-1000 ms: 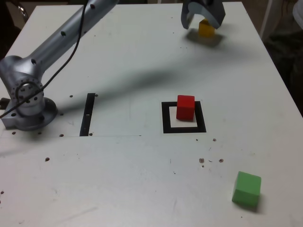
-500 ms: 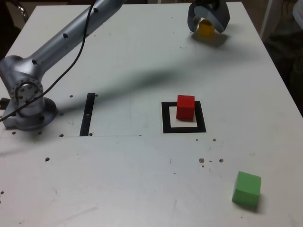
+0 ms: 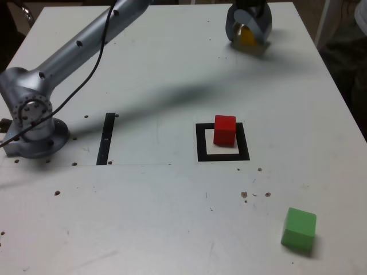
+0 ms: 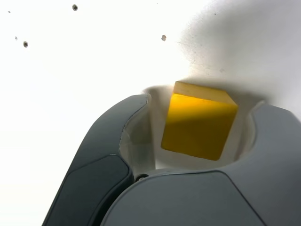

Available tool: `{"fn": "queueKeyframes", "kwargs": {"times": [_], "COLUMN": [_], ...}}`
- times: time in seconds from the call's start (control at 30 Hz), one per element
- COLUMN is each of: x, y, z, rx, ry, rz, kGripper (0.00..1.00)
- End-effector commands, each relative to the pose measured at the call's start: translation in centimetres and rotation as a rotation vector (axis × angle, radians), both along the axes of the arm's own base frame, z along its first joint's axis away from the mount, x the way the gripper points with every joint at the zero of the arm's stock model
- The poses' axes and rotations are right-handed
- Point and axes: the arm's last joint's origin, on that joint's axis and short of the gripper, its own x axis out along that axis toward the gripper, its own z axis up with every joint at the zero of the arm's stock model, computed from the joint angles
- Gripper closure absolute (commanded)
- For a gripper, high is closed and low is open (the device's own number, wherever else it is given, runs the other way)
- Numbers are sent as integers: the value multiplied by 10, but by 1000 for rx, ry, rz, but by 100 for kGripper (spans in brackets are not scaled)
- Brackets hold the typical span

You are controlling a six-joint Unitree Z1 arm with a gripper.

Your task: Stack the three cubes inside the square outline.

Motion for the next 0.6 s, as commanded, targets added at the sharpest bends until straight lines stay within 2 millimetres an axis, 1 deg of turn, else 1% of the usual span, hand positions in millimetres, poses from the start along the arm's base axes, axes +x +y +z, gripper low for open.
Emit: {"fn": "queueKeyframes", "kwargs": {"times": [0.0,0.13,0.4,0.57], "x": [1,3,4,5], "y": [0,-1,1,2], "z": [4,4,5,1], "rx": [-4,-23,-12,-21], "ry": [-29,-50,-67,-77], "rz": [-1,-9,-7,19], "kGripper": [79,89,91,94]}}
